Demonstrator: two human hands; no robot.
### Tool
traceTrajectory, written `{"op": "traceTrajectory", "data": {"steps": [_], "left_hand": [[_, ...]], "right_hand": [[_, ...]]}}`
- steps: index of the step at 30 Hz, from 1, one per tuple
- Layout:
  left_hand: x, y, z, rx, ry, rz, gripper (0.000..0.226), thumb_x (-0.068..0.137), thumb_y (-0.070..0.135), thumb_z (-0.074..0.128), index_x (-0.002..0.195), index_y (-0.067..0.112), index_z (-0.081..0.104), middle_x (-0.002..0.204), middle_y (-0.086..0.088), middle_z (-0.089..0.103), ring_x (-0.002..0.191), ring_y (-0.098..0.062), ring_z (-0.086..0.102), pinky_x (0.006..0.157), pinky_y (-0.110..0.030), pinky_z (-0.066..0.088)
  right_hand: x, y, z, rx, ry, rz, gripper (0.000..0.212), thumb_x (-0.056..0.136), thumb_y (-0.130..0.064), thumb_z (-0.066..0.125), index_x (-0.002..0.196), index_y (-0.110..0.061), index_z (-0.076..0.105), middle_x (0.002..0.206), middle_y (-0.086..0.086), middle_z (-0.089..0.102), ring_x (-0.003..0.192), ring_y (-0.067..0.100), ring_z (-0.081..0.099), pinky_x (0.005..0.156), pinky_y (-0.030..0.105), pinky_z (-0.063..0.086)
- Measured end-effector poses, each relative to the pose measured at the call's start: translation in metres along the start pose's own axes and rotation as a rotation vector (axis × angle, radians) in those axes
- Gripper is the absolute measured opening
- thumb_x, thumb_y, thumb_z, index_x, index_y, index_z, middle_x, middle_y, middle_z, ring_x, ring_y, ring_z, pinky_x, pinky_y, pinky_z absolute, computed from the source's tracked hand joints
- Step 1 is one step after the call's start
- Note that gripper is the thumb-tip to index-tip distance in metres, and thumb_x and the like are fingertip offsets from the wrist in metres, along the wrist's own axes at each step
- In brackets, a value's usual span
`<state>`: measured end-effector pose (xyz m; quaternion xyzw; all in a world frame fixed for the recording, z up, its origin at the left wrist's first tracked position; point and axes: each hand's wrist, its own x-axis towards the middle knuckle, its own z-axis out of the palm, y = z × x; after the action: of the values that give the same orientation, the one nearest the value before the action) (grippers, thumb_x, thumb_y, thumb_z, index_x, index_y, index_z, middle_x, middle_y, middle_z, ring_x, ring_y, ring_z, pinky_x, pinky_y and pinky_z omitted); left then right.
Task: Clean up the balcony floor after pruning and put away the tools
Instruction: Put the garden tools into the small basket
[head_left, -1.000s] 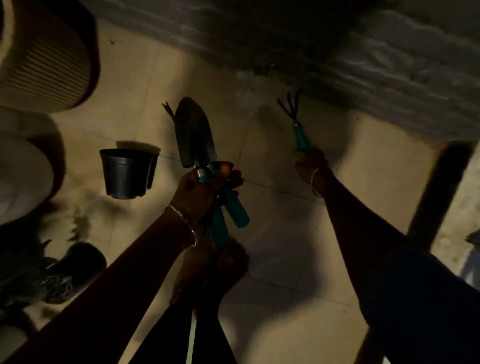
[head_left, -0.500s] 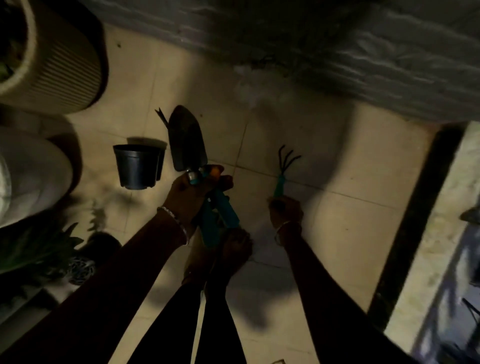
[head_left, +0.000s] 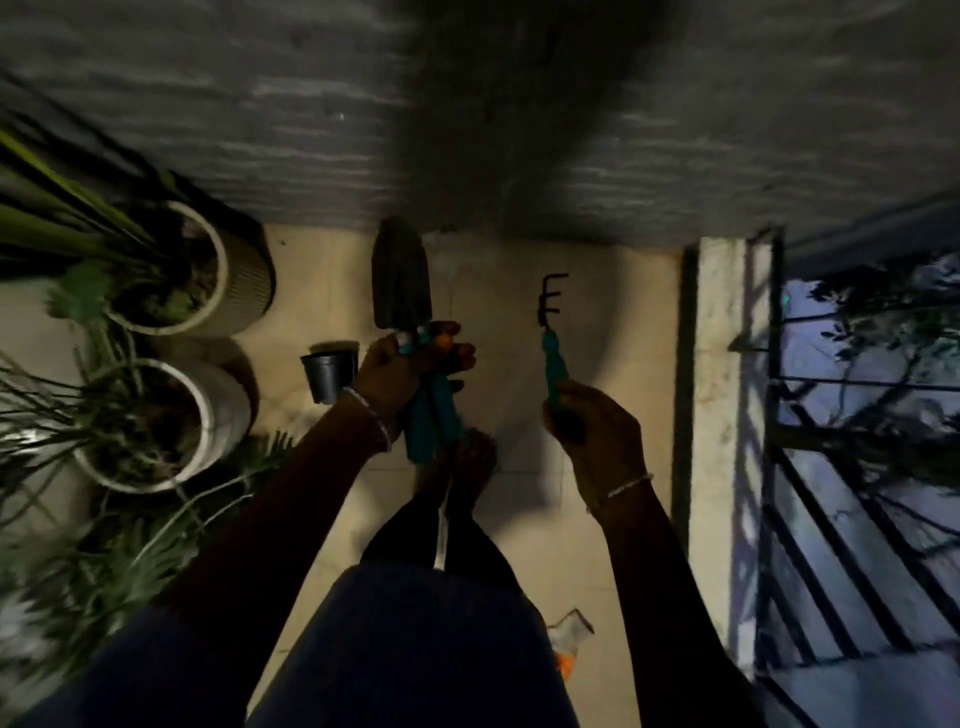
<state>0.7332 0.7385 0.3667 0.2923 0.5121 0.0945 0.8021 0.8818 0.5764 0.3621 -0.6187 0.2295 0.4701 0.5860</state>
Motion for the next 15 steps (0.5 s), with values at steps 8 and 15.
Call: {"op": "traceTrajectory", "data": {"steps": [8, 15], "left_hand": [[-0.139, 0.102, 0.082, 0.054, -0.261, -0.025, 0.031, 0.097, 0.007, 0.049, 0.126, 0.010, 0.060, 0.118, -0.014, 0.068, 0.103, -0.027, 0.068, 0.077, -0.044, 0.059], [-0.205, 0.125, 0.165, 0.078, -0.458, -0.003, 0.026, 0.093, 0.010, 0.053, 0.117, 0.012, 0.061, 0.100, -0.010, 0.073, 0.091, -0.022, 0.071, 0.080, -0.048, 0.056]], "right_hand": [[-0.160, -0.095, 0.008, 0.079, -0.194, -0.284, 0.018, 0.092, 0.008, 0.051, 0.093, -0.009, 0.057, 0.089, 0.015, 0.059, 0.075, 0.022, 0.059, 0.067, 0.029, 0.055], [-0.256, -0.164, -0.027, 0.162, -0.295, -0.474, 0.024, 0.086, 0.015, 0.046, 0.084, -0.001, 0.063, 0.077, 0.022, 0.062, 0.064, 0.023, 0.065, 0.060, 0.027, 0.059]]}}
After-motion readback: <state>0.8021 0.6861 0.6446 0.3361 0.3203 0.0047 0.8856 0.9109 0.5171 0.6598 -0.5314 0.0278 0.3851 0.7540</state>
